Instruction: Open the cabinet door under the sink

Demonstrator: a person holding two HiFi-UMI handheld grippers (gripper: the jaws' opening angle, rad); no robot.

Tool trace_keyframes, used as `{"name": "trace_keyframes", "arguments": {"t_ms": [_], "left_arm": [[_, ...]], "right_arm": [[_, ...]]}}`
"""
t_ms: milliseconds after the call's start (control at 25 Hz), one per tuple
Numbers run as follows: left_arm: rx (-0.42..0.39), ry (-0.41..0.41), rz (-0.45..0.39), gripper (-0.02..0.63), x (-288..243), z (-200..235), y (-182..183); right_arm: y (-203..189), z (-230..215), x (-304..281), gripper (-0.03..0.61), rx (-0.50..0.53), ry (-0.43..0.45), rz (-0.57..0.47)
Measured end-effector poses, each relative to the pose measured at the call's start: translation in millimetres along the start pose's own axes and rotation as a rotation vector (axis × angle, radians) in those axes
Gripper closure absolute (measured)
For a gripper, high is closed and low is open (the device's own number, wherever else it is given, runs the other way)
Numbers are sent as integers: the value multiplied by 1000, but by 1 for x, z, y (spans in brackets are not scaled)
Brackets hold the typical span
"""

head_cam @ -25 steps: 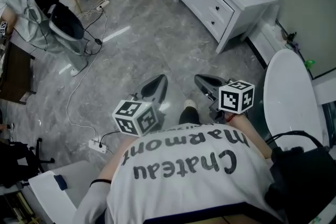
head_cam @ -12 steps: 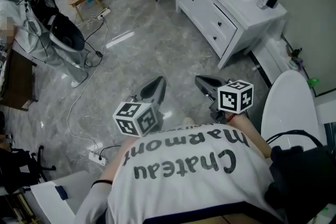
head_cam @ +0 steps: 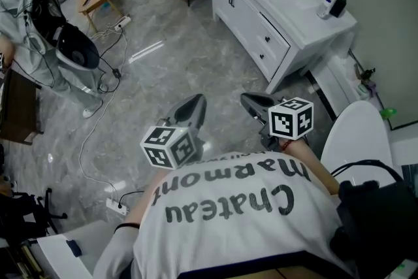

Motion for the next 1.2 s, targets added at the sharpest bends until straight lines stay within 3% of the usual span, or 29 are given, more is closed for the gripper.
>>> {"name": "trace_keyframes", "arguments": {"t_ms": [360,520,1000,1200], "left_arm": [[-9,-8,3,606,-21,8,5],[-21,-20,24,606,-53,6,13],[-47,-51,50,606,-95,15,26],[-25,-26,53,606,-100,28,26]], "right_arm": [[25,-8,-3,571,1,27,-91],[46,-32,-1,571,-28,43,-147],[55,-72,-11,571,-46,-24,-107],[53,-79,-21,571,-69,-29,-84]]}}
Point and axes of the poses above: the fingertips, and each gripper's own axes: x backward along the fingers, z to its left, y out of its top, the point moved 1 cm from there along x, backward along the fingers, and after that the axes turned 9 degrees about -y, right-handed, at the moved point
